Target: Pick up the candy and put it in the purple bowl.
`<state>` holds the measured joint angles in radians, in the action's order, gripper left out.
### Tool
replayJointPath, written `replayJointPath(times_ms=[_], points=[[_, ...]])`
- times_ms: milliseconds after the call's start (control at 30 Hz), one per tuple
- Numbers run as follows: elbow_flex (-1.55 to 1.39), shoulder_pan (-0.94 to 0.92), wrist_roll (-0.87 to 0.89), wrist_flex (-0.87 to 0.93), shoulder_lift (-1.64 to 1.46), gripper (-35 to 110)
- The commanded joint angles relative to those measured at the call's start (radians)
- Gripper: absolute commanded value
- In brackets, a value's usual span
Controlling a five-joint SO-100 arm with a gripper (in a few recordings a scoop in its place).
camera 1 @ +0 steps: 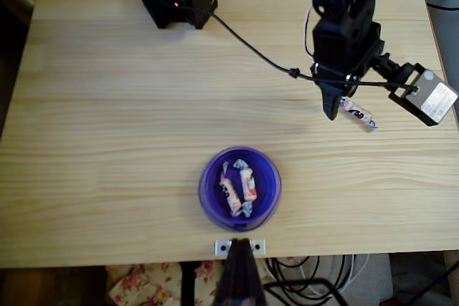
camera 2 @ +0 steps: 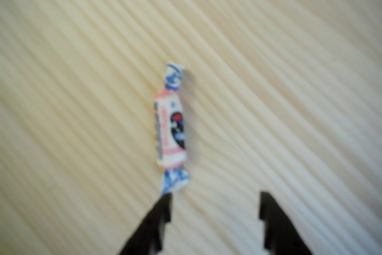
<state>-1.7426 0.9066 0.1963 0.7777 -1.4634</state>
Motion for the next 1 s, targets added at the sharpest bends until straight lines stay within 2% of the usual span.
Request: replayJointPath(times_ms=[0, 967], points=[[0.143, 0.040, 0.041, -0.017, 0.003, 23], [0.383, 0.091, 0.112, -0.017, 0.290, 24]])
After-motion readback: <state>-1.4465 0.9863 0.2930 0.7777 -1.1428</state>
